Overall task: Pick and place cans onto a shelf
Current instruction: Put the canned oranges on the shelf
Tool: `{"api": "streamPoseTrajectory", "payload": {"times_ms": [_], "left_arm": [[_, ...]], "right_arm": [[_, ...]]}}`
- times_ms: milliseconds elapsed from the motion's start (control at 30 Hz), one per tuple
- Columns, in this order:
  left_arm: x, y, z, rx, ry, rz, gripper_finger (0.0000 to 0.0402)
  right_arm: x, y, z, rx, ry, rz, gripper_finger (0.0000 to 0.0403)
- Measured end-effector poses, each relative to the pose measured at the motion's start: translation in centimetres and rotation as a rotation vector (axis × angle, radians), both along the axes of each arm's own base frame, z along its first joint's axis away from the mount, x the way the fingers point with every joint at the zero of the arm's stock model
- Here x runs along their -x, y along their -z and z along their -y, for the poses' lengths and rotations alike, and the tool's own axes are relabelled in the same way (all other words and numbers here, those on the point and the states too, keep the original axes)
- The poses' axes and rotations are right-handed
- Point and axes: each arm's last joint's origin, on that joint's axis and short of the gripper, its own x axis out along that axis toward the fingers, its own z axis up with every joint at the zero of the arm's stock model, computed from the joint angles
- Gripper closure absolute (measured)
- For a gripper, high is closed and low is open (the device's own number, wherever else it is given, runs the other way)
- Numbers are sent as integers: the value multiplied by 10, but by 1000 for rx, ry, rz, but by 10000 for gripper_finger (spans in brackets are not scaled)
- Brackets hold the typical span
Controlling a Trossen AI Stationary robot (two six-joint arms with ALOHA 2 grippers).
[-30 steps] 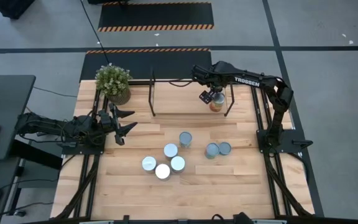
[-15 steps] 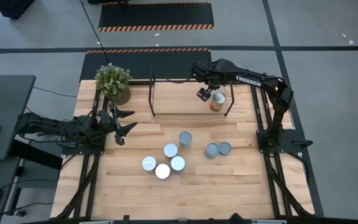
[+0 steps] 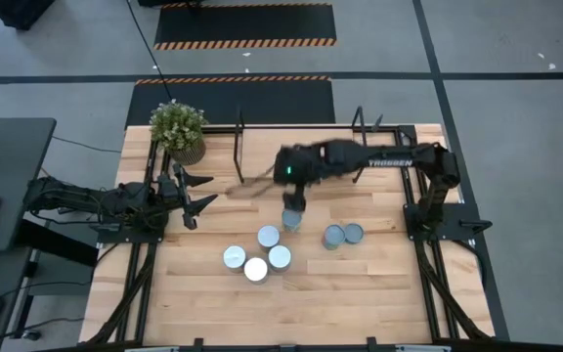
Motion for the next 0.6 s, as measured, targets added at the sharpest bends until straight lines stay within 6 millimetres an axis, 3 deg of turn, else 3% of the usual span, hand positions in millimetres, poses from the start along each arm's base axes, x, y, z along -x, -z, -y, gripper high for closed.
{"api": "streamPoseTrajectory", "payload": {"times_ms": [200, 367, 600], "left_arm": [[0, 0, 0, 24, 3, 9, 155], [0, 0, 1, 47, 38, 15, 155], [-2, 8, 5, 92, 188, -54, 155]], "right_arm": [[-3, 13, -58, -51, -53, 42, 29], [-7, 28, -94, -40, -48, 42, 29], [-17, 45, -111, -44, -50, 45, 29]]}}
